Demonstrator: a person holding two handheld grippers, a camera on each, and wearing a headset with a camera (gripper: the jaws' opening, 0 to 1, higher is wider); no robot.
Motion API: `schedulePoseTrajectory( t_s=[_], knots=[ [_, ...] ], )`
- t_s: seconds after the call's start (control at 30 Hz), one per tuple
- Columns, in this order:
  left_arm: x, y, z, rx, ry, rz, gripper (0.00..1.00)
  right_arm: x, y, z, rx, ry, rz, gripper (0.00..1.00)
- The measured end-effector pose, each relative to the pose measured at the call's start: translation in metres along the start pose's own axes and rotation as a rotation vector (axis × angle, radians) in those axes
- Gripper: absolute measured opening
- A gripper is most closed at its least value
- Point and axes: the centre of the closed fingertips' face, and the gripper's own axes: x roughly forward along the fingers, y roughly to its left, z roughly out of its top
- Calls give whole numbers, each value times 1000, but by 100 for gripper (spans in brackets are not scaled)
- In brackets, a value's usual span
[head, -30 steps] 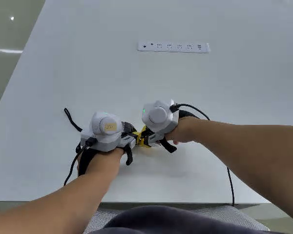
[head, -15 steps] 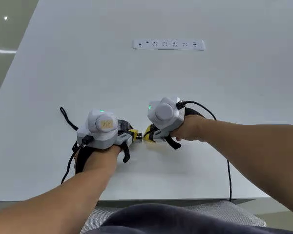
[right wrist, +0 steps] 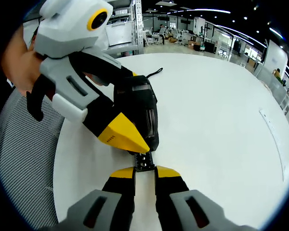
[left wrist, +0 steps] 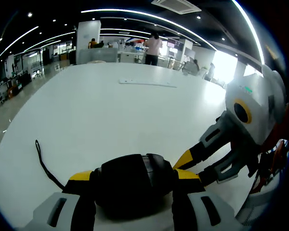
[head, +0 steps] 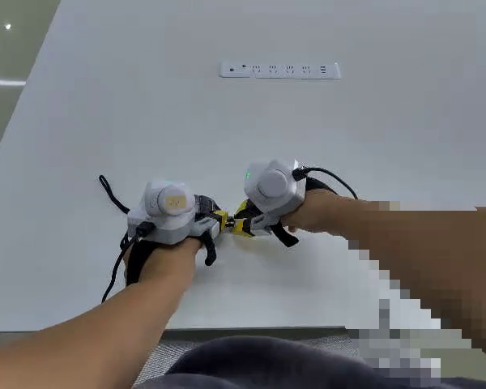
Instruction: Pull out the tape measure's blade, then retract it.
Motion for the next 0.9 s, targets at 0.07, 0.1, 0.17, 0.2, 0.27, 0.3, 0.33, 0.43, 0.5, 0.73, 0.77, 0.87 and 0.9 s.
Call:
schedulePoseTrajectory(
  t_s=[0.07,0.1,0.17,0.2,0.27,0.3,0.33,0.43,0.5,0.73,0.77,0.87,0.9],
  knots=[
    [0,0,0,-3,1,-3,61,0,-1,0,-10,1,4,15],
    [0,0,0,-4,1,-4,61,-1,-1,2,-5,-1,3,15],
    [0,0,0,-4,2,-3,61,0,-1,2,-22,4,9,15],
    [0,0,0,-5,0,-1,61,0,-2,2,-8,8,8,15],
    [0,0,0,-7,0,0,61,2,-3,1,0,8,12,14],
    [0,0,0,-10,0,-1,61,2,-3,2,-2,7,13,14],
    [0,0,0,-10,0,-2,61,2,-3,2,3,5,14,14],
    [0,0,1,-16,-2,-6,61,3,-2,4,8,0,18,14],
    [0,0,1,-21,0,-6,61,4,-3,5,4,1,18,14],
    [0,0,1,-31,-2,-11,61,7,-2,8,7,-16,20,14],
    [0,1,1,-32,-2,-12,61,7,-3,8,11,-19,19,14],
    [0,1,1,-33,-2,-14,61,9,-3,9,8,-27,21,14],
    [0,1,1,-32,-1,-16,61,9,-2,10,4,-26,22,14]
  ],
)
